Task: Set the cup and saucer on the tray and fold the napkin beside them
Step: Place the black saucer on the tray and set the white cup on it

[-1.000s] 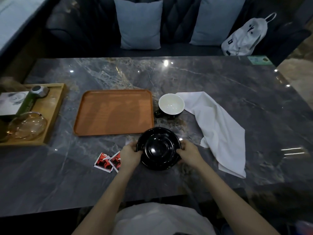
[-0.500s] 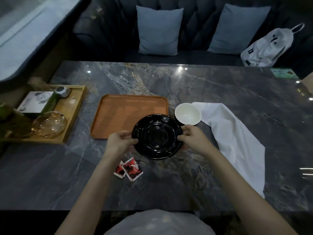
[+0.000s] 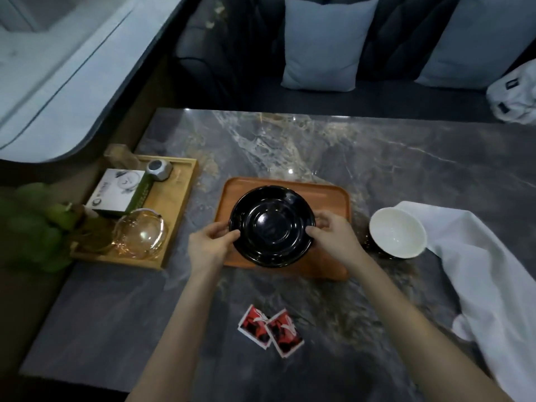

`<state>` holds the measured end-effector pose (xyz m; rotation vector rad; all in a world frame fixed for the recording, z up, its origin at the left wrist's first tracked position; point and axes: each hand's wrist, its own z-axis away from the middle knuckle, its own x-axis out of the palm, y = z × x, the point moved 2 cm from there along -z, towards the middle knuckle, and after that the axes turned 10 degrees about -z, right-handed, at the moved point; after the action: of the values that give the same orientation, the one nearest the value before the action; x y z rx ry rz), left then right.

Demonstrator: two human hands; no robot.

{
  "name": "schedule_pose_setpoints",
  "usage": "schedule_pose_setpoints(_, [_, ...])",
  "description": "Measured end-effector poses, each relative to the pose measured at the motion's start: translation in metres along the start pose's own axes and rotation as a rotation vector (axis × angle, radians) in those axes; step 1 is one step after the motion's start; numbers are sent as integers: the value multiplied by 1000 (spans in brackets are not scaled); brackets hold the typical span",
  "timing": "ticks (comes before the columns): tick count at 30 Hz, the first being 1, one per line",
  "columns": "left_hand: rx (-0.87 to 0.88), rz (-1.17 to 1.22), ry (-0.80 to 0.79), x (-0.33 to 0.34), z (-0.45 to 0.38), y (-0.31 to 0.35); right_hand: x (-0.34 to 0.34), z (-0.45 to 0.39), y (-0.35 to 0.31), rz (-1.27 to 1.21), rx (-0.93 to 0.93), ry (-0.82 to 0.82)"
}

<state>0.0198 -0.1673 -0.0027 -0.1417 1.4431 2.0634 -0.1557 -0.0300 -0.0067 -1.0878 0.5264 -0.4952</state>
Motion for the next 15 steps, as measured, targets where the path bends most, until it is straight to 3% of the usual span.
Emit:
schedule_pose_setpoints(8, [-87,-155,63,4,-56,-24,42,-42,15,143,96,22])
schedule_pose_setpoints(15, [-63,-260,82,2,-71,-32,57,-57,10,312,43,22])
